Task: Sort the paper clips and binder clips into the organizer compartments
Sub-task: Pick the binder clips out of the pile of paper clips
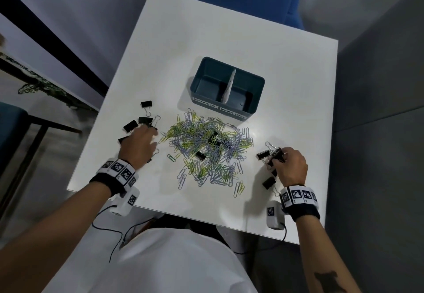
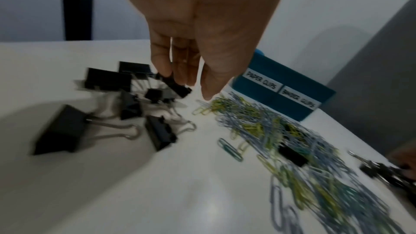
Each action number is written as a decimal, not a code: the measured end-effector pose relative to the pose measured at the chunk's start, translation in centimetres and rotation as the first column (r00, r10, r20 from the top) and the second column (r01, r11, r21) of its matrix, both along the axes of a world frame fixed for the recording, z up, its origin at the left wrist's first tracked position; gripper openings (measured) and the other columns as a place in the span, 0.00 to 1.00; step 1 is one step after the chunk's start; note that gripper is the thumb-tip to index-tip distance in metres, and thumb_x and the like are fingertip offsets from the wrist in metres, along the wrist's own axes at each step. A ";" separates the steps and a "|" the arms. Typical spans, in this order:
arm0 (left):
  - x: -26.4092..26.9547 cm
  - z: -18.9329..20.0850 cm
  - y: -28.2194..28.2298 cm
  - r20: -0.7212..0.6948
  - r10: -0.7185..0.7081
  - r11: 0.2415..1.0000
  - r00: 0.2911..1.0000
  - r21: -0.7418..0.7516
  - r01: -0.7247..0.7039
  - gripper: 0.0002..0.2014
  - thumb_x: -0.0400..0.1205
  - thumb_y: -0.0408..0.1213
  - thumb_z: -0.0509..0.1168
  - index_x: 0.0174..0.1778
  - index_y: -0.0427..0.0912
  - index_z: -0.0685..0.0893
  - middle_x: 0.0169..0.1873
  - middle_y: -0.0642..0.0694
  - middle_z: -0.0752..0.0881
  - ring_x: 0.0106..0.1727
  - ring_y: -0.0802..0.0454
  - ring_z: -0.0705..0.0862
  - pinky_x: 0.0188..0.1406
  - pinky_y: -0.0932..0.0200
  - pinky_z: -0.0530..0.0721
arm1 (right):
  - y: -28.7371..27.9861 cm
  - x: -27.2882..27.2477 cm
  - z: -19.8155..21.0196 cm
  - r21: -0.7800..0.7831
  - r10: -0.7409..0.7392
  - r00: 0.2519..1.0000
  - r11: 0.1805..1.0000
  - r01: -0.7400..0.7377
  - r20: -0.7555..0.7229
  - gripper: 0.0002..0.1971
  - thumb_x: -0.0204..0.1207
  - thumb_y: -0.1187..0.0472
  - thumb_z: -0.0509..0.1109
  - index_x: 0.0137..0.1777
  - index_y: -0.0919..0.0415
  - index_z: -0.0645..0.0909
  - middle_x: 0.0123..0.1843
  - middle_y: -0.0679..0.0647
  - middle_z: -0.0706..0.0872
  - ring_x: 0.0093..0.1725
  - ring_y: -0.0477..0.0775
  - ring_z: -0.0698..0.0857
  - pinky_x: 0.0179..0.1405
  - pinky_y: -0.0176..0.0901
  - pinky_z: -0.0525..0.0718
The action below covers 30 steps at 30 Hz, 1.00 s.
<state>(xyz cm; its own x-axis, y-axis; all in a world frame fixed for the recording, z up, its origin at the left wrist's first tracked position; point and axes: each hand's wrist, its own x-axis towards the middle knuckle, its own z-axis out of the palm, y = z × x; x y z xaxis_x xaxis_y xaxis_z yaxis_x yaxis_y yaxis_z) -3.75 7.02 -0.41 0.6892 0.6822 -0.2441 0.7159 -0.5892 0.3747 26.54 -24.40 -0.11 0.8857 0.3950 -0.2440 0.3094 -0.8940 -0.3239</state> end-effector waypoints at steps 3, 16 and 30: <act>2.3 0.3 -2.5 0.008 -0.192 0.981 0.981 -0.035 0.192 0.12 0.79 0.36 0.68 0.59 0.44 0.80 0.54 0.47 0.80 0.52 0.47 0.81 0.38 0.53 0.81 | 0.0 0.6 -0.6 -0.115 0.014 1.000 0.993 -0.016 -0.021 0.15 0.67 0.63 0.74 0.55 0.60 0.85 0.49 0.62 0.85 0.52 0.67 0.82 0.49 0.56 0.80; 7.5 -1.7 -9.4 -0.085 -0.451 0.891 0.889 0.014 0.453 0.18 0.68 0.29 0.78 0.52 0.38 0.81 0.50 0.40 0.81 0.43 0.45 0.81 0.20 0.58 0.79 | 9.6 -8.8 -1.4 0.122 0.600 0.797 0.798 -0.590 -0.074 0.30 0.74 0.58 0.74 0.76 0.54 0.71 0.74 0.59 0.72 0.69 0.61 0.75 0.60 0.55 0.83; 5.7 -1.9 -8.5 0.052 -0.290 0.954 0.956 -0.068 0.293 0.10 0.80 0.41 0.68 0.53 0.44 0.77 0.52 0.49 0.78 0.50 0.50 0.78 0.30 0.53 0.82 | 8.5 -8.7 -2.5 0.146 0.514 0.853 0.841 -0.521 0.090 0.13 0.77 0.48 0.68 0.45 0.58 0.84 0.49 0.50 0.81 0.49 0.50 0.75 0.48 0.45 0.80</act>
<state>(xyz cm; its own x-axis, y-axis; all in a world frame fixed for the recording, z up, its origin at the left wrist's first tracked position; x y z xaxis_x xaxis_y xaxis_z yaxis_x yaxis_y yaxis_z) 1.98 -1.45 -2.32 0.8659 0.4312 -0.2537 0.5002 -0.7397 0.4501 17.88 -15.94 -2.58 0.5499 0.8288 -0.1034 0.7305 -0.5373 -0.4216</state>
